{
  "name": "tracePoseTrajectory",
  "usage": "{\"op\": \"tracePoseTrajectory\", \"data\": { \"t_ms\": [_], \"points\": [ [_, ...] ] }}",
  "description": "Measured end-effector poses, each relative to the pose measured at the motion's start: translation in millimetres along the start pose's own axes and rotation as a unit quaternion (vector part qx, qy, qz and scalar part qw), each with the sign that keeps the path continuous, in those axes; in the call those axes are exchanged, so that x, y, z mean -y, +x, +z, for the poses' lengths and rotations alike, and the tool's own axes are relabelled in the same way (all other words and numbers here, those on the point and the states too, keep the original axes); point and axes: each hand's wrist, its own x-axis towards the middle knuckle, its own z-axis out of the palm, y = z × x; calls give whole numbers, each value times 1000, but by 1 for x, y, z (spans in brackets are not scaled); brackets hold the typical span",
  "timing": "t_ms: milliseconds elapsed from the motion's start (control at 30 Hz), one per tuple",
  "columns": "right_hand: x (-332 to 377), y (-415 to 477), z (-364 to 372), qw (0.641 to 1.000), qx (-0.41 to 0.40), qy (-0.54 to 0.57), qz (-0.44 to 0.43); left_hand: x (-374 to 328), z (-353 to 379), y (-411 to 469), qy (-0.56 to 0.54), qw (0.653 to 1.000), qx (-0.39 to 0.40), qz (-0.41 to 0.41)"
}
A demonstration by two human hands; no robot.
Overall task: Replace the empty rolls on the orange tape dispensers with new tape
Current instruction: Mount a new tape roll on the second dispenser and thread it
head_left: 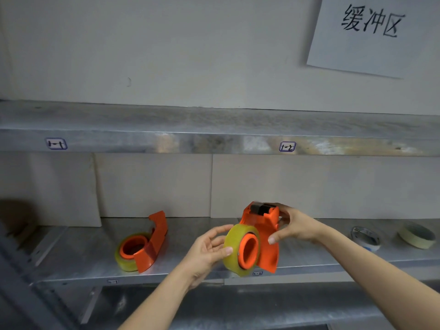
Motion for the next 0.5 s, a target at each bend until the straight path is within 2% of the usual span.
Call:
{"op": "tracePoseTrajectory", "data": {
  "t_ms": [300,500],
  "points": [
    [-26,34,11,997,46,-22,63,30,-21,18,-93,992,-79,-42],
    [-49,53,30,996,47,17,76,56,-38,33,-143,980,-128,-55]
  ]
}}
